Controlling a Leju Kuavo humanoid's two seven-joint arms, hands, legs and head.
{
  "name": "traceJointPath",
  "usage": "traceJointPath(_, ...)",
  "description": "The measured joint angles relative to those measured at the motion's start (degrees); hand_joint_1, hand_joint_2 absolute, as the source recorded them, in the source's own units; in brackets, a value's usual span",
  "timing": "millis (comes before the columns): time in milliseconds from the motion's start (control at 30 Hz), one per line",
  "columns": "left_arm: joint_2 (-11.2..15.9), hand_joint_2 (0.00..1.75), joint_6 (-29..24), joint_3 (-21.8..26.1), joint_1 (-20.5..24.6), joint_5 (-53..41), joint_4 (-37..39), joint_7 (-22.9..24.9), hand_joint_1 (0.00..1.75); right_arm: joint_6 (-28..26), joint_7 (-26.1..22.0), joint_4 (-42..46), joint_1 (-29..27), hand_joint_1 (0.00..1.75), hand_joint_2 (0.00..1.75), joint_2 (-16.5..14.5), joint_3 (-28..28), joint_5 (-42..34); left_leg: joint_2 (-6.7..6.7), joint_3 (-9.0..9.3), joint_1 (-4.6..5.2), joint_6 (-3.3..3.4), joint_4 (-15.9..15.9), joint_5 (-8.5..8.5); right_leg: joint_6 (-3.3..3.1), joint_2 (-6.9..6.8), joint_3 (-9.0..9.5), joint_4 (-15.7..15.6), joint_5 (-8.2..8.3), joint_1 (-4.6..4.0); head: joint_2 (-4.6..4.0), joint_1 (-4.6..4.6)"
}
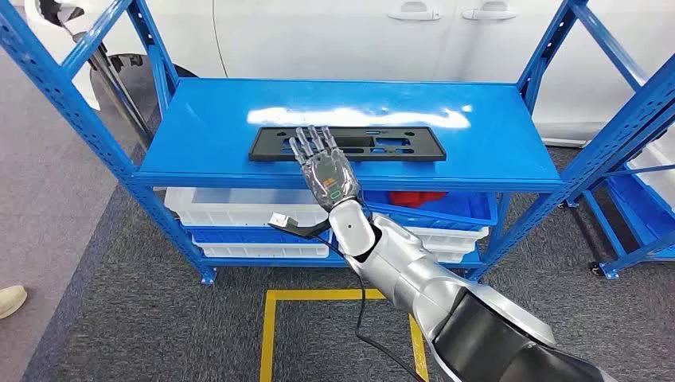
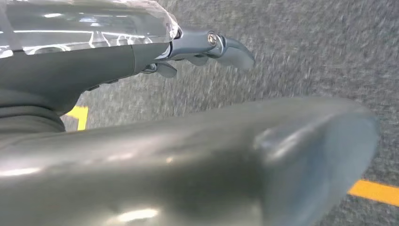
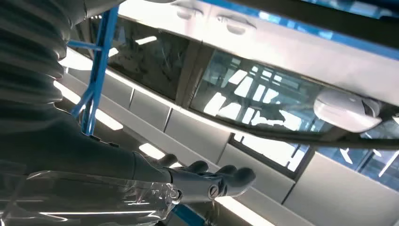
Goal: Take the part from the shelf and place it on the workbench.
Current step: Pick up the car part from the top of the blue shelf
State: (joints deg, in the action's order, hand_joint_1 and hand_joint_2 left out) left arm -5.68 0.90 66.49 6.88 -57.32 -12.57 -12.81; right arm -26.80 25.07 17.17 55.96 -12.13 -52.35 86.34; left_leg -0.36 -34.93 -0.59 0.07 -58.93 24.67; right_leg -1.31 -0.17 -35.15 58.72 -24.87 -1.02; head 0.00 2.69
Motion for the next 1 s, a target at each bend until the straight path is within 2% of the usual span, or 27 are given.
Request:
traceJointPath(67,0.0,0.0,0.0,0.0,0.0,0.0,0.0,0.0,0.0,0.2,-0.5,-0.1,0.0,0.0,1.75,-0.1,0.0,-0.1,0.06,-0.11,0.04,-0.26,-0.4,0.38,-0.03,-0.07,0.47,-0.8,0.38,0.44,0.0,0.0)
traceJointPath(100,0.0,0.0,0.1,0.0,0.1,-0.1,0.0,0.0,0.0,0.4,-1.0,-0.2,0.0,0.0,1.75,-0.2,0.0,-0.1,0.08,-0.57,0.03,-0.53,-1.6,1.21,-0.12,-0.11,0.78,-1.3,0.6,0.68,0.0,0.0)
traceJointPath(133,0.0,0.0,0.1,0.0,0.1,-0.1,0.1,0.0,0.0,0.7,-1.5,-0.3,0.0,0.0,1.75,-0.3,0.0,-0.2,0.11,-1.6,-0.04,-0.8,-3.9,2.6,-0.18,-0.16,1.05,-1.7,0.76,0.9,0.0,0.0)
traceJointPath(200,0.0,0.0,0.2,0.0,0.1,-0.1,0.1,0.0,0.0,2.0,-2.6,-0.5,-0.1,0.0,1.75,-0.5,0.0,-0.6,0.11,-4.98,-0.3,-1.38,-11.1,5.9,-0.29,-0.18,1.15,-1.8,0.74,0.91,-0.01,0.0)
traceJointPath(233,0.0,0.0,0.2,0.0,0.1,0.0,0.1,0.0,0.0,2.8,-3.0,-0.6,-0.3,0.0,1.75,-0.6,0.0,-1.0,0.12,-6.48,-0.46,-1.67,-14.0,6.73,-0.25,-0.17,1.15,-1.7,0.69,0.94,-0.01,0.0)
traceJointPath(267,0.0,0.0,0.2,0.0,0.0,0.0,0.1,0.0,0.0,3.7,-3.5,-0.7,-0.6,0.0,1.75,-0.6,0.1,-1.5,0.13,-7.14,-0.63,-1.93,-15.1,6.48,-0.15,-0.16,1.17,-1.6,0.61,1.02,-0.01,0.0)
traceJointPath(300,0.0,0.0,0.2,0.0,0.0,0.1,0.1,0.0,0.0,4.5,-3.9,-0.9,-0.8,0.0,1.75,-0.7,0.3,-2.1,0.15,-6.69,-0.81,-2.18,-13.8,5.14,0.03,-0.14,1.19,-1.5,0.46,1.15,-0.01,0.0)
traceJointPath(367,0.0,0.0,0.3,0.0,0.0,0.2,0.1,0.0,0.0,5.7,-4.6,-1.0,-1.1,0.0,1.75,-0.8,0.8,-3.0,0.25,-3.49,-1.21,-2.61,-6.9,1.47,0.59,-0.07,1.17,-0.9,-0.05,1.45,-0.01,0.0)
traceJointPath(400,0.0,0.0,0.4,0.0,0.0,0.2,0.1,0.0,0.0,6.1,-4.9,-1.1,-1.2,0.0,1.75,-0.8,1.2,-3.4,0.22,-1.93,-1.25,-2.5,-3.6,0.35,0.96,-0.02,1.03,-0.4,-0.35,1.42,-0.01,0.0)
traceJointPath(467,0.0,0.0,0.5,0.0,0.0,0.2,0.1,0.0,0.0,6.4,-5.2,-1.2,-1.3,0.0,1.75,-0.8,2.0,-3.8,0.11,-0.62,-1.14,-1.72,-0.8,0.09,1.65,0.06,0.72,0.1,-0.63,1.25,-0.01,-0.01)
traceJointPath(533,0.0,0.0,0.5,0.0,-0.1,0.2,0.1,0.0,0.0,6.4,-5.3,-1.4,-1.6,0.0,1.75,-0.8,2.6,-4.0,0.02,-0.67,-0.99,-0.66,-0.7,0.05,2.22,0.1,0.62,0.1,-0.68,1.24,-0.01,-0.02)
traceJointPath(600,0.0,0.0,0.5,0.0,0.0,0.2,0.1,-0.1,0.0,6.3,-5.3,-1.5,-1.7,0.0,1.75,-0.8,3.2,-4.3,0.03,-0.56,-0.99,0.08,-0.5,-0.02,2.72,0.09,0.11,1.5,-1.75,1.42,-0.01,-0.03)
traceJointPath(633,0.1,0.0,0.5,0.0,0.0,0.2,0.1,-0.1,0.0,6.2,-5.1,-1.5,-1.7,0.0,1.75,-0.8,3.6,-4.4,0.04,-0.49,-1.03,0.38,-0.4,-0.04,2.93,0.1,-0.94,3.7,-3.04,1.49,0.0,-0.02)
traceJointPath(700,0.1,0.0,0.5,0.0,0.0,0.2,0.1,-0.1,0.0,5.9,-4.8,-1.6,-2.0,0.0,1.75,-0.5,4.4,-4.4,0.04,-0.45,-0.86,0.78,-0.4,0.05,3.14,0.11,-4.67,11.2,-6.31,1.54,-0.01,-0.02)
traceJointPath(733,0.1,0.0,0.6,0.0,0.0,0.2,0.1,-0.1,0.0,5.8,-4.7,-1.6,-2.3,0.0,1.75,-0.4,4.7,-4.4,0.02,-0.42,-0.75,0.9,-0.4,0.1,3.14,0.11,-6.58,14.6,-7.3,1.54,-0.01,-0.02)
traceJointPath(767,0.1,0.0,0.6,0.0,-0.1,0.2,0.1,-0.1,0.0,5.6,-4.6,-1.7,-2.6,0.0,1.75,-0.2,5.1,-4.4,-0.02,-0.37,-0.63,1.0,-0.4,0.16,3.01,0.12,-7.71,16.3,-7.21,1.5,-0.02,-0.02)
traceJointPath(800,0.1,0.0,0.6,0.0,-0.1,0.2,0.1,-0.1,0.0,5.4,-4.5,-1.8,-2.8,0.0,1.75,0.0,5.5,-4.4,-0.07,-0.28,-0.52,1.05,-0.4,0.22,2.78,0.13,-7.86,16.0,-6.16,1.42,-0.02,-0.02)
traceJointPath(833,0.1,0.0,0.7,0.0,-0.1,0.2,0.1,-0.1,0.0,5.2,-4.4,-1.9,-2.9,0.0,1.75,0.1,6.0,-4.3,-0.12,-0.13,-0.39,1.07,-0.4,0.29,2.35,0.14,-6.83,13.2,-4.12,1.26,-0.02,-0.02)
traceJointPath(867,0.1,0.0,0.7,0.0,-0.1,0.2,0.1,-0.1,0.0,4.9,-4.3,-1.9,-2.9,0.0,1.75,0.2,6.4,-4.3,-0.16,0.05,-0.27,1.07,-0.4,0.39,1.75,0.16,-5.05,9.1,-1.86,1.0,-0.01,-0.02)
traceJointPath(900,0.0,0.0,0.8,0.0,-0.1,0.2,0.1,-0.1,0.0,4.6,-4.2,-1.9,-2.8,0.0,1.75,0.3,6.8,-4.2,-0.15,0.16,-0.12,0.99,-0.4,0.5,1.11,0.14,-3.31,5.3,-0.37,0.71,-0.01,-0.02)
traceJointPath(933,0.0,0.0,0.8,0.0,0.0,0.2,0.2,-0.1,0.0,4.3,-4.0,-1.9,-2.8,0.0,1.75,0.3,7.2,-4.1,-0.15,0.23,-0.04,0.85,-0.4,0.59,0.62,0.1,-1.92,2.2,0.67,0.44,0.0,-0.02)
traceJointPath(1000,-0.1,0.0,0.8,0.0,0.0,0.2,0.2,-0.1,0.0,3.8,-3.7,-1.9,-2.7,0.0,1.75,0.5,7.8,-3.9,-0.07,0.25,-0.07,0.39,-0.2,0.7,0.21,0.02,-1.13,0.3,0.72,0.1,-0.01,-0.03)
